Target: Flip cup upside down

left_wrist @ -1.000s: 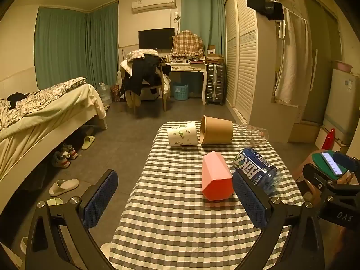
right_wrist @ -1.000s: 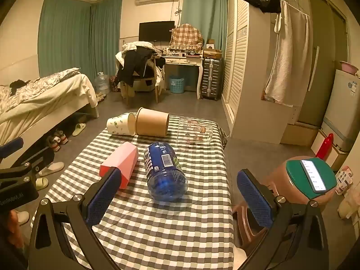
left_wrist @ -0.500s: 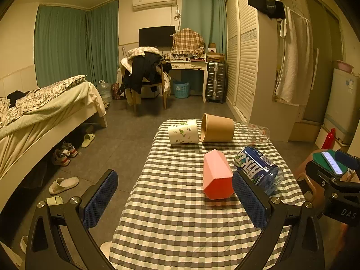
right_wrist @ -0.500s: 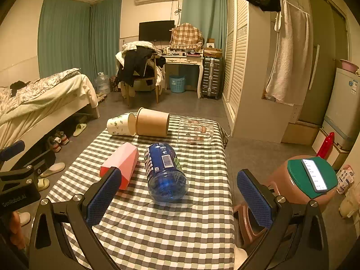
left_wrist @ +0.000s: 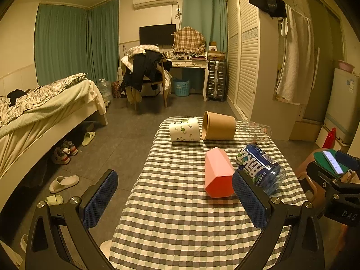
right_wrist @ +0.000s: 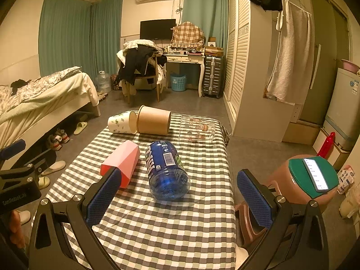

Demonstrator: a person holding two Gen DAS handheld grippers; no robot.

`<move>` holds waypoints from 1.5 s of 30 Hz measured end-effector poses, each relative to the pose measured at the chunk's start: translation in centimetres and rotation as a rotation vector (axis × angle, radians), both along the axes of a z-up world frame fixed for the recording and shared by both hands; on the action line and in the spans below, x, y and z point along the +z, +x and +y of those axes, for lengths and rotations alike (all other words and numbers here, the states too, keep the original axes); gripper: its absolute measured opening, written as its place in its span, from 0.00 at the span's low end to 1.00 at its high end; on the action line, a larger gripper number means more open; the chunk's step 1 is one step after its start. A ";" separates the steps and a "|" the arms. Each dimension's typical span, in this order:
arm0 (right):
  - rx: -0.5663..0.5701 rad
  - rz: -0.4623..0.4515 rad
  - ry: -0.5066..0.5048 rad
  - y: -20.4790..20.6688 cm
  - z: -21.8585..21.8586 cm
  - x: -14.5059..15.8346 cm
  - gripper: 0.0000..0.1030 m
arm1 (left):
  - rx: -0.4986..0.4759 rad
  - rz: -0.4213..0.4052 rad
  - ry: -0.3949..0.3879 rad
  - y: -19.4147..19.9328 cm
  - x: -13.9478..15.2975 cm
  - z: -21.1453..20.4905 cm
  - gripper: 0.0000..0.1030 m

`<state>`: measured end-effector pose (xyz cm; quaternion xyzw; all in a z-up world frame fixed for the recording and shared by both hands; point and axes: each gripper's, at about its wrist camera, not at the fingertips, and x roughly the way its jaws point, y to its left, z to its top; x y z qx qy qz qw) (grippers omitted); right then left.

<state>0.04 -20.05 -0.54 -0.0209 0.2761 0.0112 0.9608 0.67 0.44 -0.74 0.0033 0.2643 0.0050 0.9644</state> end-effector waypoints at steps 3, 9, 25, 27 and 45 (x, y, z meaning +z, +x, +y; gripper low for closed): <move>-0.002 0.001 -0.001 -0.1 0.1 0.0 1.00 | -0.001 0.000 -0.001 0.0 0.0 0.0 1.00; 0.000 0.002 -0.001 -0.1 0.1 0.0 1.00 | -0.001 0.001 -0.001 0.0 -0.1 0.0 1.00; 0.003 0.011 0.000 -0.2 0.2 -0.4 1.00 | 0.003 0.025 -0.005 0.2 -0.6 0.1 1.00; 0.003 0.013 0.000 -0.1 0.2 -0.4 1.00 | 0.003 0.024 -0.005 0.2 -0.6 0.2 1.00; 0.039 -0.012 -0.032 2.2 0.6 0.2 1.00 | 0.028 0.045 -0.002 2.2 -0.9 0.0 1.00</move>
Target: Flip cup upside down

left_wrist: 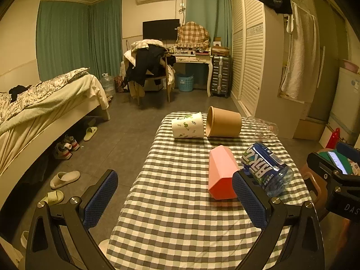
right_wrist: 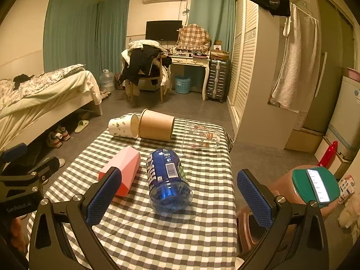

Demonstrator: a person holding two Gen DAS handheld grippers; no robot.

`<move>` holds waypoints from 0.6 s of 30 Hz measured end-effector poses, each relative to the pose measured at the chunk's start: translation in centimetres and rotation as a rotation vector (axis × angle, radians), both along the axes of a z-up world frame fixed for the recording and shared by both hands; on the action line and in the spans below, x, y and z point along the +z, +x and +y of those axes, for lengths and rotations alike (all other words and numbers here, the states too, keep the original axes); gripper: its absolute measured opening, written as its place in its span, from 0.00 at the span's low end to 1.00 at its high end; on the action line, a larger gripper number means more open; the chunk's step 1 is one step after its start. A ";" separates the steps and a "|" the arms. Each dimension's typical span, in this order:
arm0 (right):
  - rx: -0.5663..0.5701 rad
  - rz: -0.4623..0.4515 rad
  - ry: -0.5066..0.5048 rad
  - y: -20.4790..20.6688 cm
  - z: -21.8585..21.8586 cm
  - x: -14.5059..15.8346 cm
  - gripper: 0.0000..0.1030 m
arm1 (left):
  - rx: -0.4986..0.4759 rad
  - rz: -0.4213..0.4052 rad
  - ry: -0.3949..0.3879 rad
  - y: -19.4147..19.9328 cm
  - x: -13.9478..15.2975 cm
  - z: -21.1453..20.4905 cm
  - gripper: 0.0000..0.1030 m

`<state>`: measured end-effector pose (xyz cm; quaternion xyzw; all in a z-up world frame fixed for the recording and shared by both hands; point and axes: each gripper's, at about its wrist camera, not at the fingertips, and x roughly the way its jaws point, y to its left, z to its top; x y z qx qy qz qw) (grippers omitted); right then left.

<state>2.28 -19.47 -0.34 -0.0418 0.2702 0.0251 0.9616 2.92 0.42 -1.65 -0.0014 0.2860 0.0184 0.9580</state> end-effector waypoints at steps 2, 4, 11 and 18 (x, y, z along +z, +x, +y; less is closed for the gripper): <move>0.001 0.008 -0.002 0.7 -0.2 -0.2 1.00 | 0.006 0.004 -0.001 0.5 -0.2 0.0 1.00; -0.002 0.017 -0.004 1.5 -0.4 -0.5 1.00 | 0.015 0.006 -0.006 1.0 -0.4 0.0 1.00; -0.003 0.067 -0.019 4.8 -0.8 -2.3 1.00 | 0.038 0.029 -0.019 3.1 -1.7 0.4 1.00; 0.005 0.192 0.014 8.3 -1.3 -6.3 1.00 | 0.045 0.063 0.000 4.8 -3.2 0.6 1.00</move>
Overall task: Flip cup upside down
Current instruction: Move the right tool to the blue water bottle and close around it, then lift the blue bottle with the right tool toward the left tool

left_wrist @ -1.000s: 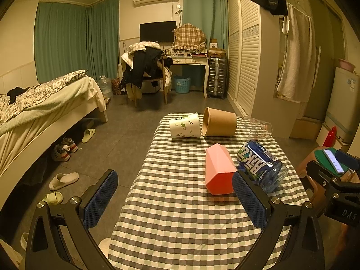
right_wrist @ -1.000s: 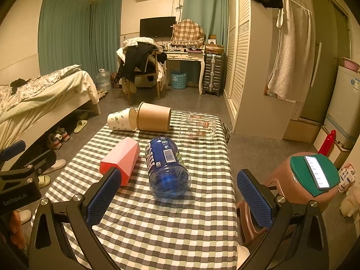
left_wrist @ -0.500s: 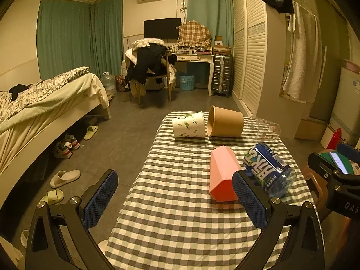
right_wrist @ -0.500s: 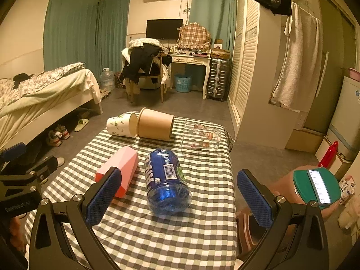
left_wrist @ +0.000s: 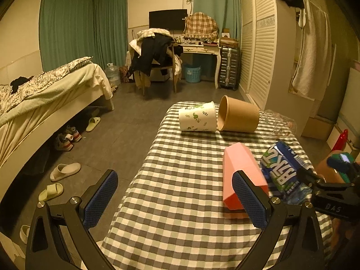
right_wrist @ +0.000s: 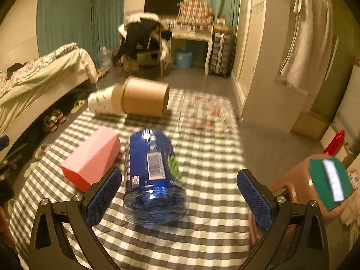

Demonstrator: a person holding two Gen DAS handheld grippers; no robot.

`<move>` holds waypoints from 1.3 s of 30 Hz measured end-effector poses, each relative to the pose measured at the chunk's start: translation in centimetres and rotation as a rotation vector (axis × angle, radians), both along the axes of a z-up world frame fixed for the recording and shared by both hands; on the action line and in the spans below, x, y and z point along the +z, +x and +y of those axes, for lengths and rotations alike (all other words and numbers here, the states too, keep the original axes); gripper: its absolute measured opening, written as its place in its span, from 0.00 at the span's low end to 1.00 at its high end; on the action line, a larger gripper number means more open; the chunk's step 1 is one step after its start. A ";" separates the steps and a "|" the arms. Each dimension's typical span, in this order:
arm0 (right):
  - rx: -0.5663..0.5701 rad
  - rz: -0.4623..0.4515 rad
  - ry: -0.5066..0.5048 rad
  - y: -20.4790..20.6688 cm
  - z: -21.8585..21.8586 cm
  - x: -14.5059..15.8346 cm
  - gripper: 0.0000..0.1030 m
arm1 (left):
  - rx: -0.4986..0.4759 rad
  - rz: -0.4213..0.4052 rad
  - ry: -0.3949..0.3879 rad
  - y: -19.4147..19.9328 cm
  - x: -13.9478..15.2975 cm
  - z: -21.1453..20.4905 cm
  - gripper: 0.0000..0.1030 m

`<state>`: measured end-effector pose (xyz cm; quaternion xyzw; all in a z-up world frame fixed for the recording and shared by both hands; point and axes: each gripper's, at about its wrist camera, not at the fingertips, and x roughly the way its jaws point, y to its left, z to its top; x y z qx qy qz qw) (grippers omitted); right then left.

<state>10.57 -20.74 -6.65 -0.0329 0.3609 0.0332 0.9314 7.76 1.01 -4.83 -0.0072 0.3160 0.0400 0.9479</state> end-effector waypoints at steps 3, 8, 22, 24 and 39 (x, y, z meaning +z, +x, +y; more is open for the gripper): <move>0.020 0.065 0.031 1.3 0.4 -1.8 1.00 | -0.003 0.012 0.001 0.5 -0.5 0.0 1.00; 0.026 0.109 0.021 2.3 1.2 -3.5 0.99 | -0.008 0.027 0.001 0.8 -1.1 0.2 1.00; -0.013 0.122 0.051 -1.2 0.9 -2.3 0.72 | -0.029 -0.039 -0.015 -3.0 1.7 0.5 1.00; -0.022 0.111 0.049 -2.6 0.8 -1.4 0.72 | -0.039 -0.055 -0.022 -3.9 2.2 0.4 1.00; 0.054 0.162 0.040 -10.0 4.8 -1.9 0.71 | -0.045 -0.059 -0.024 -7.5 2.4 1.6 1.00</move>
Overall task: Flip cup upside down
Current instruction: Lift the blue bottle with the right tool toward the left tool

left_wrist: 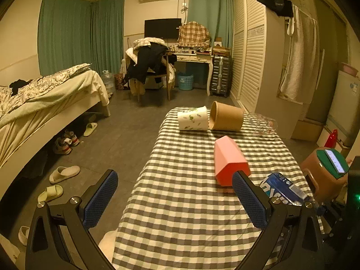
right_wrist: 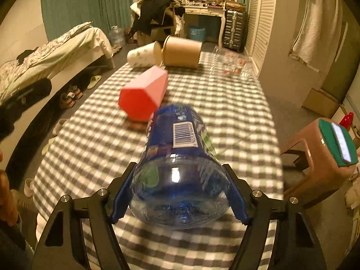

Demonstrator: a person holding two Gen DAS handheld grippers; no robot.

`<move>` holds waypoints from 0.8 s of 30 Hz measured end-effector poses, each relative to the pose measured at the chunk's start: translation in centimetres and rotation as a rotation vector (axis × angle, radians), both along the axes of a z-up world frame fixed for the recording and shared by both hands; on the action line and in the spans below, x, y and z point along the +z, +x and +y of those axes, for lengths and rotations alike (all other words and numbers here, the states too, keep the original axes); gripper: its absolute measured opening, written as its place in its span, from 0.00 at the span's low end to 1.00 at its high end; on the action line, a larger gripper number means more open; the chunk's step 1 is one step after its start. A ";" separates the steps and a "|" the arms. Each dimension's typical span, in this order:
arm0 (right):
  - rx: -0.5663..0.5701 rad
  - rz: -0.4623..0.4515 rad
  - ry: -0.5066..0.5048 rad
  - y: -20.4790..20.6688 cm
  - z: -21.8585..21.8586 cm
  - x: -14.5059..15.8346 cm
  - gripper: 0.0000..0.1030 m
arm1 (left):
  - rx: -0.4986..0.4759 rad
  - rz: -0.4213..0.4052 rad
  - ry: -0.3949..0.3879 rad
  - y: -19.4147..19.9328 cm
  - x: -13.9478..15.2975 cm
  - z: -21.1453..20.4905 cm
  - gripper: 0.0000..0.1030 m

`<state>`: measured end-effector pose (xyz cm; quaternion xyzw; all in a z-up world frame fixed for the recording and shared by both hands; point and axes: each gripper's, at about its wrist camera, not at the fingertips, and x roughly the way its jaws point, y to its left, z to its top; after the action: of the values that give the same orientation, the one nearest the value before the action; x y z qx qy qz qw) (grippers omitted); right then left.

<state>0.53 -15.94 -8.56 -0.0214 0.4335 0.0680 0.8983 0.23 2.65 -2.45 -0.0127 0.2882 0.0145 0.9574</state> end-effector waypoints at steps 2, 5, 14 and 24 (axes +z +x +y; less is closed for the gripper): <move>0.007 0.014 0.004 -0.1 0.3 -0.6 0.71 | 0.011 0.001 0.009 -0.2 -0.2 0.2 1.00; 0.010 0.020 -0.004 -0.1 0.6 -1.1 0.71 | 0.015 0.005 0.016 -0.2 -0.4 0.1 1.00; 0.017 -0.074 0.106 -1.1 -1.5 2.5 1.00 | 0.016 0.005 0.038 -0.7 -0.2 -1.3 1.00; -0.188 -0.164 0.110 -2.2 -10.0 5.5 1.00 | -0.043 0.019 0.042 -1.7 -0.4 -6.4 1.00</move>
<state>-1.62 -25.90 -3.06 0.0630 0.3541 0.0049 0.9331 -1.52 -3.71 -2.87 0.0136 0.2972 0.0002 0.9547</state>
